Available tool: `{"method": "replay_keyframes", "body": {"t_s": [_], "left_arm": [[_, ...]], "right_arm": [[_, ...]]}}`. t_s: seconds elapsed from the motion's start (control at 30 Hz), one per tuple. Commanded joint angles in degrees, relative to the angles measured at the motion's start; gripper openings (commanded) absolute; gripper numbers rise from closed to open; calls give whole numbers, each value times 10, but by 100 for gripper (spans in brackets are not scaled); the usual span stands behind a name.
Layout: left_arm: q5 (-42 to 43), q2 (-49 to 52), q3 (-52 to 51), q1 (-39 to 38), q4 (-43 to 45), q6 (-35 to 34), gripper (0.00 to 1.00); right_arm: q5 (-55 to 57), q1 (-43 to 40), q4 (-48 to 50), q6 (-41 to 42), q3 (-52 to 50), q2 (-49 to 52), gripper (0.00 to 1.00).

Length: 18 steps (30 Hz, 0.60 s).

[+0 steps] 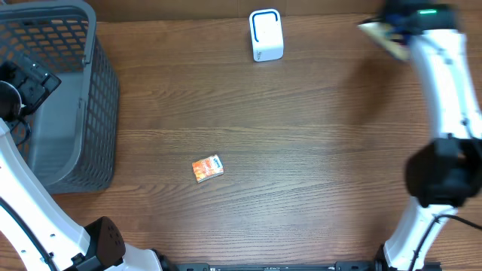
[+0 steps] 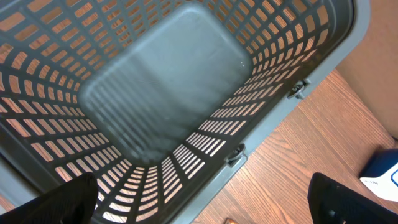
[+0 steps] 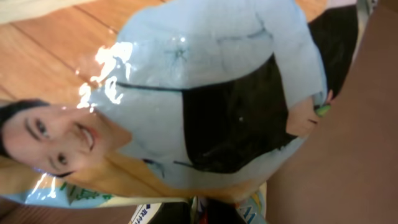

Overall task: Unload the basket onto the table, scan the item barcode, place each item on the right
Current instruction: 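Carry the wipe pack off to the right edge of the table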

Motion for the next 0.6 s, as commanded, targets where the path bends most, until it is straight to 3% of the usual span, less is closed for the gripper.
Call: {"method": "replay_keyframes", "body": {"t_s": [0.0, 0.17, 0.47, 0.5, 0.57], "left_arm": [[3, 1, 2, 2, -1, -6, 100], [3, 1, 2, 2, -1, -6, 100], [3, 1, 2, 2, -1, -6, 100], [3, 1, 2, 2, -1, -6, 100], [3, 1, 2, 2, -1, -6, 100]], "right_arm": [[17, -100, -68, 131, -1, -6, 4], [17, -228, -116, 182, -24, -6, 4], [17, -367, -79, 181, -67, -1, 5], [16, -376, -73, 181, -68, 0, 7], [6, -390, -58, 169, -73, 0, 25]]}}
